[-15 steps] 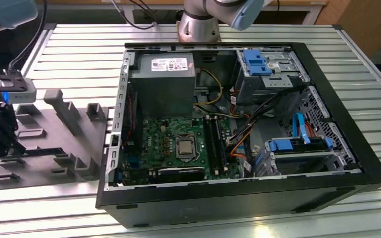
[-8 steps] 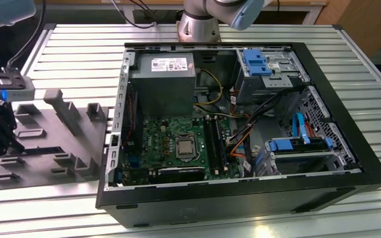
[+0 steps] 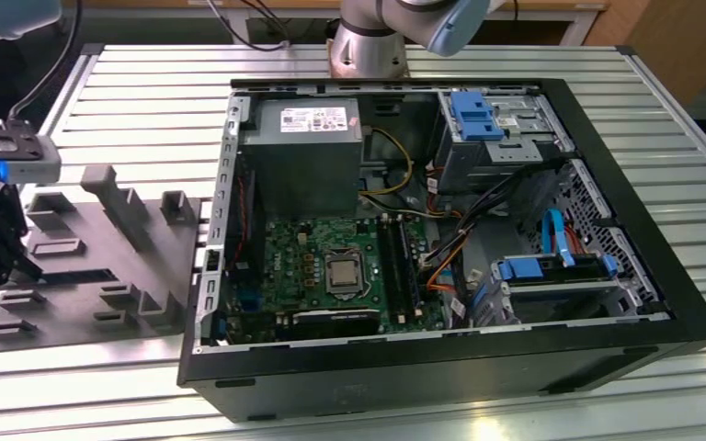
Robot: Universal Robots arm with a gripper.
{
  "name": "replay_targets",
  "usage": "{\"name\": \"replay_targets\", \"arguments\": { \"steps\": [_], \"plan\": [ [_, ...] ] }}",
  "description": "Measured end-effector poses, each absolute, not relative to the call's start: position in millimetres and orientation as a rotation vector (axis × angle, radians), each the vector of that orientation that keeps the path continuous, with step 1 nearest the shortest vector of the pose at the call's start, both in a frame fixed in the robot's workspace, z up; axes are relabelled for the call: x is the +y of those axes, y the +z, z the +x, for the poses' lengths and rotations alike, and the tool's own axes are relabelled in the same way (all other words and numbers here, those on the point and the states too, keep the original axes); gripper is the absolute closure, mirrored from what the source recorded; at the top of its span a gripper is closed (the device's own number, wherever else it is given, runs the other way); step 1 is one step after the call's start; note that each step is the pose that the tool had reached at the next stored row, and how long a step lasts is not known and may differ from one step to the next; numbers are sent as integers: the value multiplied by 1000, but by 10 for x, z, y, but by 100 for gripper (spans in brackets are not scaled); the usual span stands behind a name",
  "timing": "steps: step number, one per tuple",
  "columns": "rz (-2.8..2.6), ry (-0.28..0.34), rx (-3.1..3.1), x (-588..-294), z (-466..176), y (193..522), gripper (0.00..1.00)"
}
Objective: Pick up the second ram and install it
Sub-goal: 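Pick up the second ram and move it above second insertion slot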
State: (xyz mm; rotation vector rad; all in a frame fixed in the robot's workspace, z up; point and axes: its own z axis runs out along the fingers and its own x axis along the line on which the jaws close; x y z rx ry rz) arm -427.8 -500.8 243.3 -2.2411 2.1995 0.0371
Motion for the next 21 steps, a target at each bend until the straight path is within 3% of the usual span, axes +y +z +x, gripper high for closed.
{"name": "replay_targets", "arguments": {
  "steps": [21],
  "plan": [
    [-2241, 36, 2199, -5008, -4278, 2617, 89]
  ]
}}
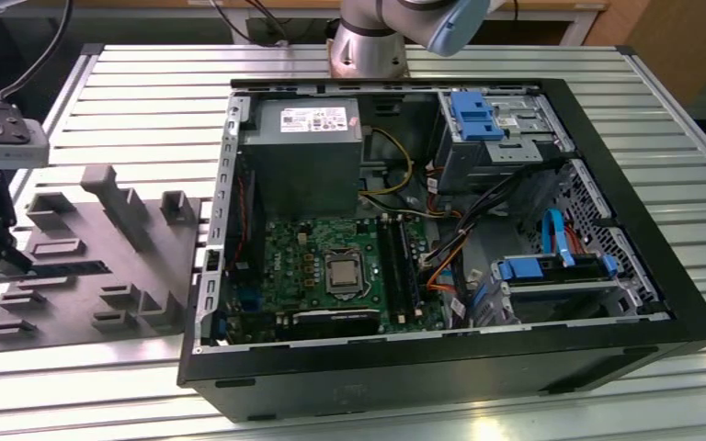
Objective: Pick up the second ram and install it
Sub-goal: 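Pick up the second ram and move it above second insertion slot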
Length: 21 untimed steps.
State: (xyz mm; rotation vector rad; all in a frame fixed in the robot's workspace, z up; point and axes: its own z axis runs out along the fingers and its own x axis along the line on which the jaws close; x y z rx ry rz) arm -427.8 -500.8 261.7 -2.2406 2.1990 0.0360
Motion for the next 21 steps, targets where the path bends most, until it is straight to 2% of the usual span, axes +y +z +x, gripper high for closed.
{"name": "replay_targets", "arguments": {
  "steps": [21],
  "plan": [
    [-2240, 35, 2198, -5008, -4278, 2761, 89]
  ]
}}
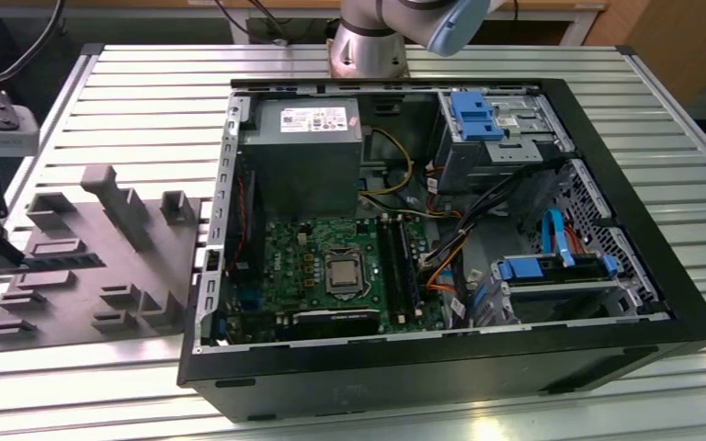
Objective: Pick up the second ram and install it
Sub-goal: 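Pick up the second ram and move it above second insertion slot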
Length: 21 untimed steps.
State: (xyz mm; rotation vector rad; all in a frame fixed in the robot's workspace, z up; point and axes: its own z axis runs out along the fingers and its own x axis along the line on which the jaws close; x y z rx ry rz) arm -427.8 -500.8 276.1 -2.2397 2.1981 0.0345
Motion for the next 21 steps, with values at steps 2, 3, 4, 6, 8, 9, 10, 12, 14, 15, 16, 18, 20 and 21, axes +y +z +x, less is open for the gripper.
{"name": "replay_targets", "arguments": {
  "steps": [2, 3, 4, 6, 8, 9, 10, 12, 14, 15, 16, 18, 20, 21],
  "plan": [
    [-2239, 34, 2198, -5008, -4278, 2779, 89],
    [-2239, 34, 2198, -5008, -4278, 2784, 89],
    [-2239, 34, 2198, -5008, -4278, 2788, 89],
    [-2239, 35, 2197, -5008, -4278, 2798, 89],
    [-2239, 35, 2197, -5008, -4278, 2811, 89],
    [-2239, 35, 2197, -5008, -4278, 2817, 89],
    [-2239, 35, 2197, -5008, -4278, 2822, 89],
    [-2239, 35, 2197, -5008, -4278, 2835, 89],
    [-2238, 34, 2197, -5008, -4278, 2845, 89],
    [-2238, 34, 2197, -5008, -4278, 2850, 89],
    [-2238, 34, 2197, -5009, -4278, 2855, 89],
    [-2238, 34, 2196, -5009, -4278, 2864, 89],
    [-2238, 34, 2196, -5008, -4279, 2872, 89],
    [-2238, 34, 2196, -5008, -4278, 2876, 89]
  ]
}}
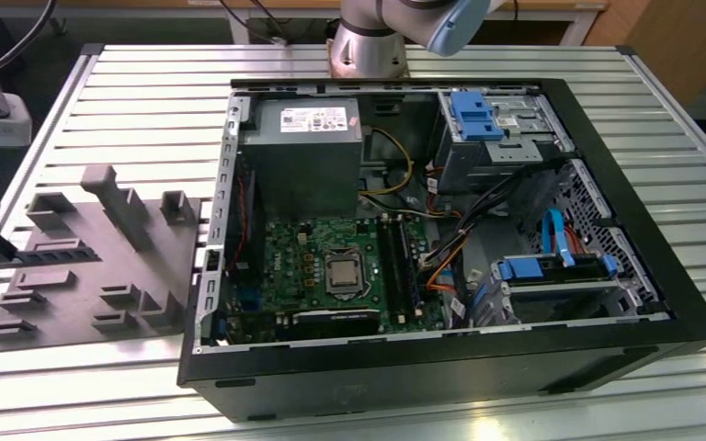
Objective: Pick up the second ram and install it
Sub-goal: 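Pick up the second ram and move it above second insertion slot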
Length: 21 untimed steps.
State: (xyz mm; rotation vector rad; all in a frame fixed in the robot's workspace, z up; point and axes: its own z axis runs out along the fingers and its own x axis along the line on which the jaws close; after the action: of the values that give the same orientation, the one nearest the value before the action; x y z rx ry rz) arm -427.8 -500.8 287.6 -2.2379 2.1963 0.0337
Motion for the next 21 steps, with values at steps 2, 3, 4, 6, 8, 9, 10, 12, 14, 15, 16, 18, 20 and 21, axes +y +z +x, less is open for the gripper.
{"name": "replay_targets", "arguments": {
  "steps": [2, 3, 4, 6, 8, 9, 10, 12, 14, 15, 16, 18, 20, 21],
  "plan": [
    [-2238, 34, 2196, -5008, -4278, 2887, 89],
    [-2238, 34, 2196, -5008, -4279, 2893, 89],
    [-2238, 34, 2196, -5008, -4278, 2899, 89],
    [-2238, 34, 2196, -5008, -4279, 2911, 89],
    [-2238, 34, 2196, -5008, -4279, 2924, 89],
    [-2238, 34, 2196, -5008, -4279, 2930, 89],
    [-2238, 34, 2196, -5008, -4279, 2936, 89],
    [-2238, 34, 2196, -5008, -4279, 2948, 89],
    [-2238, 34, 2196, -5008, -4279, 2959, 89],
    [-2238, 34, 2196, -5008, -4279, 2965, 89],
    [-2238, 34, 2196, -5008, -4279, 2971, 89],
    [-2238, 34, 2196, -5008, -4279, 2981, 89],
    [-2238, 34, 2196, -5008, -4278, 2994, 89],
    [-2238, 34, 2196, -5008, -4279, 3000, 89]
  ]
}}
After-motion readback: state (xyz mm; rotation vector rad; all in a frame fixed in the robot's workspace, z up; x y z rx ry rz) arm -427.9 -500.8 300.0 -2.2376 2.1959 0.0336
